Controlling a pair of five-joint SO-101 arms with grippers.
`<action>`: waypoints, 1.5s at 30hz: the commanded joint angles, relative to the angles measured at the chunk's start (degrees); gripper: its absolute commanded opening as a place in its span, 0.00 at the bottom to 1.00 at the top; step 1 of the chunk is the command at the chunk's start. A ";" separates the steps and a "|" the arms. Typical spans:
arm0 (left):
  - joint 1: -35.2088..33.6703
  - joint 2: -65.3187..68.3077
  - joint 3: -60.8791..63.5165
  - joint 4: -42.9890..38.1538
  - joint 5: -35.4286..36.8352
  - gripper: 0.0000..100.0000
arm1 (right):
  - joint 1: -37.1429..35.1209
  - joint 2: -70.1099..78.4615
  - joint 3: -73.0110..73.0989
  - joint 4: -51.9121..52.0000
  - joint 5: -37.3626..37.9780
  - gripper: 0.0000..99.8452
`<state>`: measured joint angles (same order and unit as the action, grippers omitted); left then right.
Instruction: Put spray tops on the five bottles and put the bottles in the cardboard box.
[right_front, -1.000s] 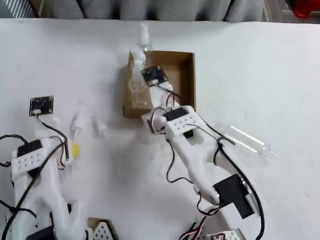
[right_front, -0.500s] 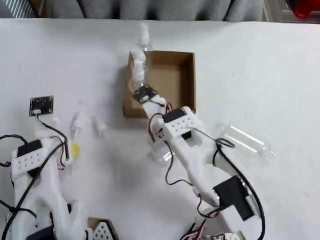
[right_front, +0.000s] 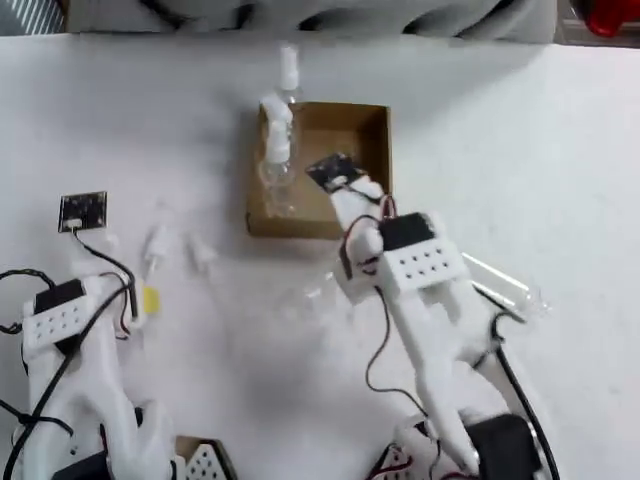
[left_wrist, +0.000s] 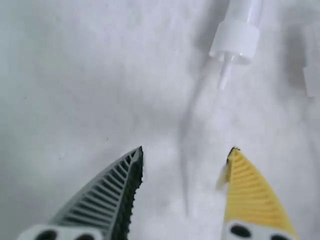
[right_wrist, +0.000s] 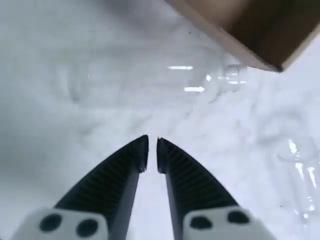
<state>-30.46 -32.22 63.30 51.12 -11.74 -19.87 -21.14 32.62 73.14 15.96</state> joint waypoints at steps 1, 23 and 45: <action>0.57 -2.15 -0.18 -1.23 -0.53 0.26 | 2.24 -5.93 -0.44 2.42 0.18 0.02; 0.57 -2.15 -0.18 -1.23 -0.62 0.26 | -12.44 9.63 5.19 -33.01 -16.00 0.02; 0.66 -2.15 -0.26 -1.23 -0.62 0.26 | 0.40 4.88 4.66 -1.80 7.12 0.02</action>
<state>-30.46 -32.22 63.30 51.12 -11.74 -22.24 -13.23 38.24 67.78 19.12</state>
